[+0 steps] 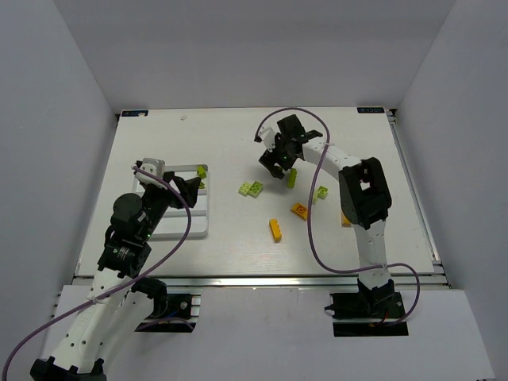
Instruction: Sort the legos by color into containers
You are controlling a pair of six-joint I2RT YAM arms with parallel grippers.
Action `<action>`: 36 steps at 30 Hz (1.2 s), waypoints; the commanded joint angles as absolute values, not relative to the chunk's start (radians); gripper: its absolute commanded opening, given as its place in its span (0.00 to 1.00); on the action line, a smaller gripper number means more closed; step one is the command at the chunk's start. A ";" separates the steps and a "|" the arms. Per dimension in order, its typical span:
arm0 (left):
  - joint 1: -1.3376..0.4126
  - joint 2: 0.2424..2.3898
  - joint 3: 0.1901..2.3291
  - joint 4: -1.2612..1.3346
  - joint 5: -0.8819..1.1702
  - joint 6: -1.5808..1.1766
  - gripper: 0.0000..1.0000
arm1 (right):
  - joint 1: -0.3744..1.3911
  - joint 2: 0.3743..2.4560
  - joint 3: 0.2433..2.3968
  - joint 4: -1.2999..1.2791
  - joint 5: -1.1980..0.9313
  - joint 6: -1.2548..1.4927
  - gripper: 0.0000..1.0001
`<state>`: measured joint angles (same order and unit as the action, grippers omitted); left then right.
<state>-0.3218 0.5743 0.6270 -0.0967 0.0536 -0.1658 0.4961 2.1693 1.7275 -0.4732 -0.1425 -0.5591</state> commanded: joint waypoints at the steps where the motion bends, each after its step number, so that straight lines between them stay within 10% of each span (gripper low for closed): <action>1: -0.319 0.571 0.627 -0.087 0.071 -0.166 0.89 | 0.482 2.186 1.764 -0.535 -0.196 -0.637 0.83; 12: -0.319 0.571 0.627 -0.091 0.063 -0.164 0.89 | 0.471 2.261 1.833 -0.595 -0.275 -0.701 0.76; 20: -0.319 0.565 0.627 -0.087 0.066 -0.164 0.89 | 0.480 2.221 1.832 -0.609 -0.284 -0.721 0.17; 36: -0.319 0.471 0.609 -0.077 -0.034 -0.156 0.89 | 0.810 2.319 2.220 -0.459 -0.445 -0.505 0.05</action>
<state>-0.3218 0.4793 0.6193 -0.0879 0.0063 -0.1646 0.7624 2.2639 2.1777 -0.5560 -0.4007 -0.5808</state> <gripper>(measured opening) 0.892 0.425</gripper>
